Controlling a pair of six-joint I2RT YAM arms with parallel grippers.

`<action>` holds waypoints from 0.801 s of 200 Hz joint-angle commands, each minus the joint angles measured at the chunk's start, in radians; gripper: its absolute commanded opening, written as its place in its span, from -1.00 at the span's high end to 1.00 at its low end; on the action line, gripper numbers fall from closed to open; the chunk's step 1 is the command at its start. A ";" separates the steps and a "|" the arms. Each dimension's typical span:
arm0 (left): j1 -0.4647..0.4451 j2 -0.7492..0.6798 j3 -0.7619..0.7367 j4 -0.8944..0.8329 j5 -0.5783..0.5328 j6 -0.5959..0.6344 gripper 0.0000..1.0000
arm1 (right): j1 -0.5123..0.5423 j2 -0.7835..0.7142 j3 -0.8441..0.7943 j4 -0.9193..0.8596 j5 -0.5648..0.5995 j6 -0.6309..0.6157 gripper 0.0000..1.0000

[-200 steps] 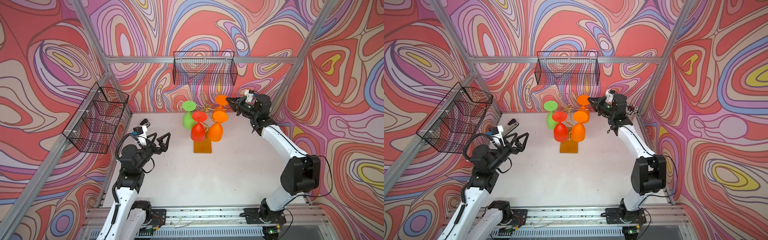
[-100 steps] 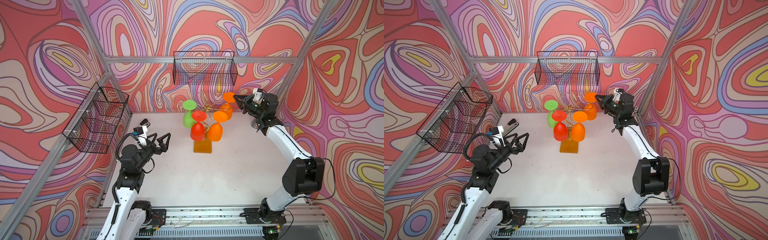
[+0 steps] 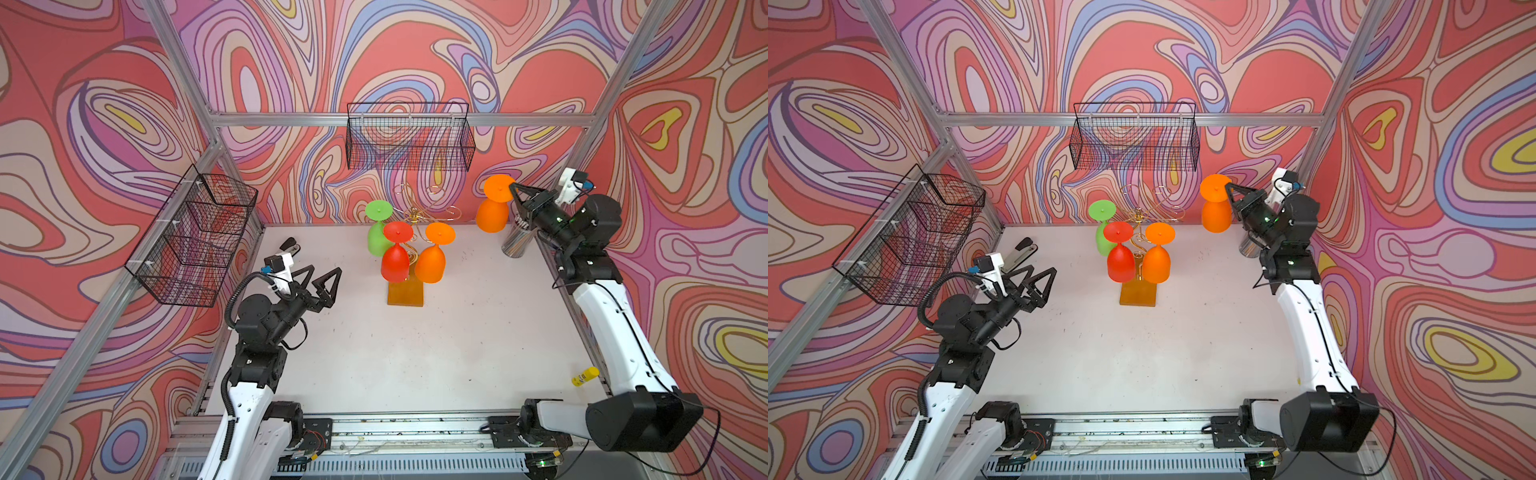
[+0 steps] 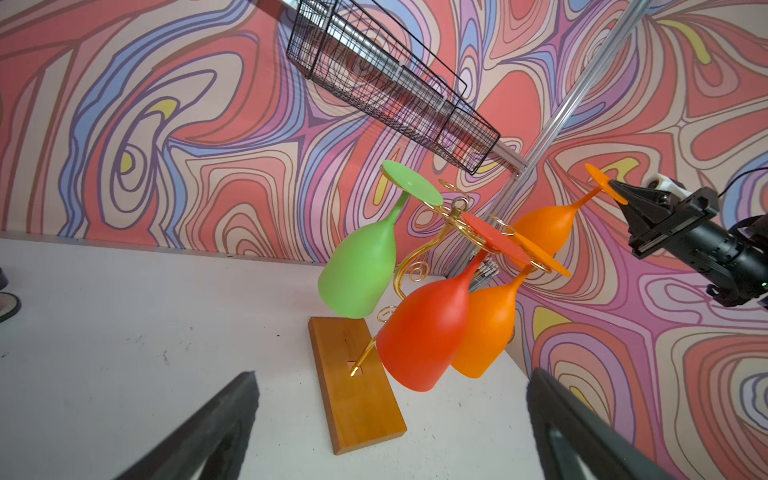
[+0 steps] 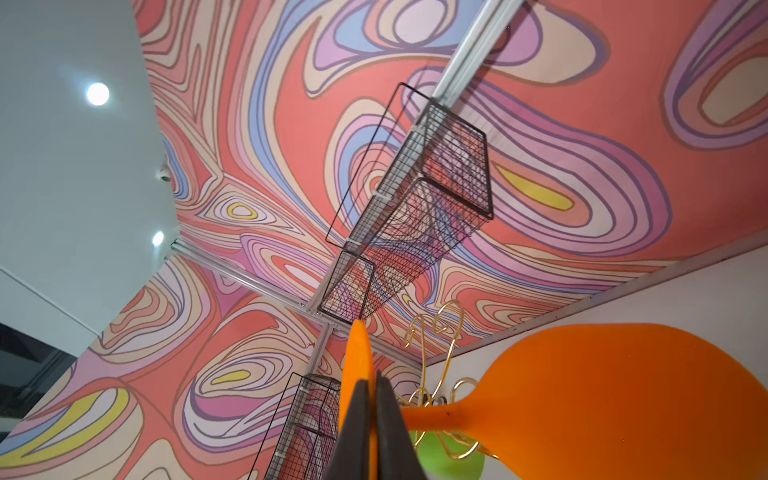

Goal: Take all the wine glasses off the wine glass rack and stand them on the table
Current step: 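Lift the orange glass off the rack with the right gripper while the left reaches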

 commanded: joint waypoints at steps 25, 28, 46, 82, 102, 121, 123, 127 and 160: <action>-0.005 0.019 0.093 0.180 0.220 -0.087 -0.99 | 0.002 -0.151 0.023 -0.026 -0.014 -0.099 1.00; -0.005 0.025 0.097 0.201 0.232 -0.097 -0.98 | 0.002 -0.158 0.023 -0.016 -0.018 -0.096 1.00; -0.005 0.071 0.116 0.332 0.268 -0.180 -0.98 | 0.003 -0.188 0.010 0.102 -0.065 -0.041 1.00; -0.015 0.247 0.208 0.648 0.392 -0.386 -0.92 | 0.003 -0.166 -0.023 0.486 -0.183 0.190 1.00; -0.058 0.357 0.273 0.832 0.435 -0.487 -0.90 | 0.003 -0.109 -0.019 0.741 -0.222 0.366 1.00; -0.131 0.481 0.380 0.892 0.475 -0.533 -0.91 | 0.002 -0.030 -0.001 1.003 -0.230 0.556 1.00; -0.139 0.494 0.395 0.891 0.482 -0.536 -0.90 | 0.003 -0.023 0.001 1.030 -0.229 0.577 1.00; -0.156 0.521 0.423 0.889 0.495 -0.540 -0.90 | 0.004 -0.008 0.007 1.066 -0.229 0.608 1.00; -0.272 0.711 0.594 1.004 0.550 -0.611 -0.77 | 0.059 0.043 0.040 1.187 -0.259 0.682 1.00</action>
